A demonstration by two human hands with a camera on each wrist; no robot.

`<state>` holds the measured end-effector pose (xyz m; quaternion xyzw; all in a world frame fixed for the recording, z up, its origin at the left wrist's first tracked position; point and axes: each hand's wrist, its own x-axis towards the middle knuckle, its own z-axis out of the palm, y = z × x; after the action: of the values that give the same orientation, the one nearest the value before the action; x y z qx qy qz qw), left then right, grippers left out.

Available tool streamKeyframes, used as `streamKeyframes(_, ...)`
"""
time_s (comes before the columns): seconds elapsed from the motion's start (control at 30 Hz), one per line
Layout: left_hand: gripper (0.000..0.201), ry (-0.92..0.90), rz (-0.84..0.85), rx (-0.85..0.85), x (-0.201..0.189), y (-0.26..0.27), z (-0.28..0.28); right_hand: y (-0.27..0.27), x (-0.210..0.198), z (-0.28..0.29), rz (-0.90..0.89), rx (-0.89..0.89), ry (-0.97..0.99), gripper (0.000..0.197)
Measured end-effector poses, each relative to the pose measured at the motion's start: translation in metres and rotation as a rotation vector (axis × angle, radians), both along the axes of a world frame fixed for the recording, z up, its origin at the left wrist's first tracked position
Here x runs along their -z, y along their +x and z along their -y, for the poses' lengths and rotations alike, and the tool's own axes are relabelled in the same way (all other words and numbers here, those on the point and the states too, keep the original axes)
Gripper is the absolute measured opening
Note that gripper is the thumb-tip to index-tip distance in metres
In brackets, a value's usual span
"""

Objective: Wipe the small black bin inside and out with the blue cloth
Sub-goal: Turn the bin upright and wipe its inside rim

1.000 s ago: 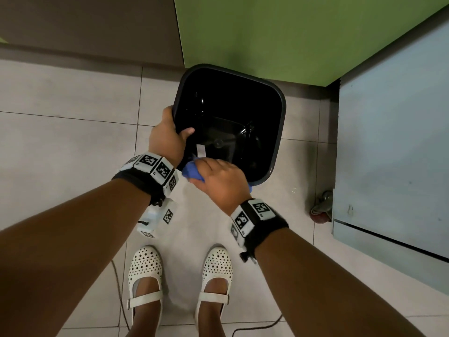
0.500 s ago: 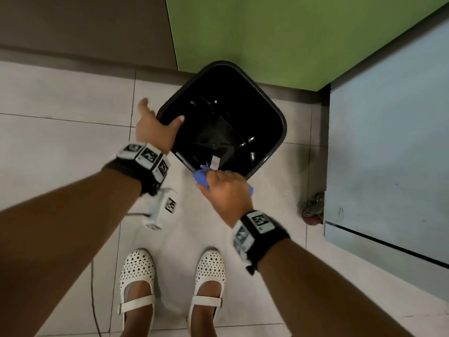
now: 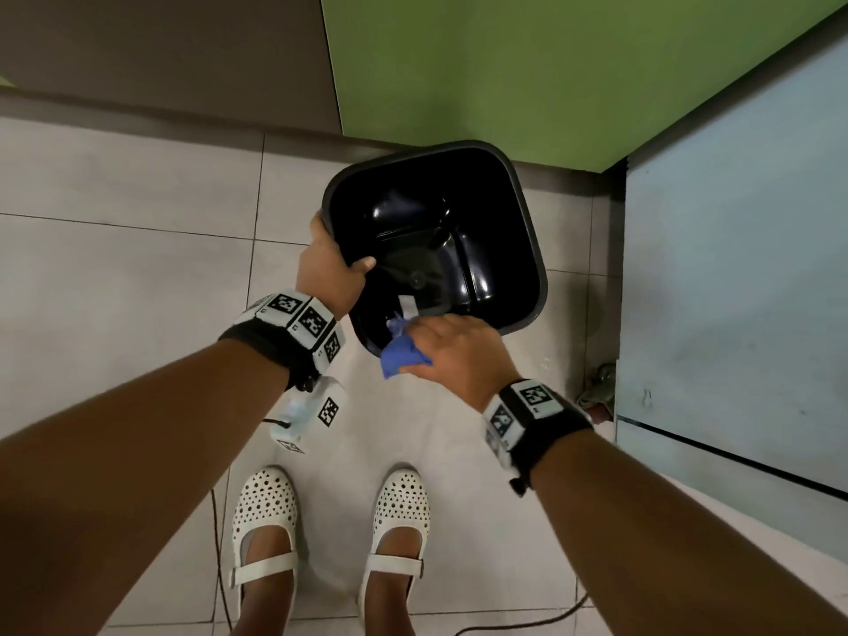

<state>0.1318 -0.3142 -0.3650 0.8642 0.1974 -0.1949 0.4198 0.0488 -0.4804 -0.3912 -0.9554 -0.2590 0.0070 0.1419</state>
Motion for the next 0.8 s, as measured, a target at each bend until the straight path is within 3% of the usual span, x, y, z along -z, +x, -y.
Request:
streamKeyframes(0.17, 0.072, 0.007, -0.014, 0.132, -0.003, 0.013, 0.002, 0.001, -0.007, 0.047, -0.029, -0.032, -0.078, 0.037)
streamKeyframes(0.33, 0.091, 0.009, -0.029, 0.1, -0.008, 0.01, 0.004, -0.011, 0.004, 0.01, 0.023, 0.082, -0.097, 0.031)
streamKeyframes(0.53, 0.066, 0.098, 0.105, 0.024, -0.002, -0.035, -0.008, -0.01, 0.005, -0.036, 0.048, 0.213, -0.124, 0.038)
streamKeyframes(0.63, 0.06, 0.101, 0.123, 0.001, 0.004, -0.027, -0.01, -0.008, 0.004, -0.031, 0.039, 0.174, -0.07, 0.037)
streamKeyframes(0.8, 0.057, 0.111, 0.101, 0.128, 0.003, -0.013, -0.023, -0.005, 0.003, 0.009, 0.039, 0.051, -0.059, 0.032)
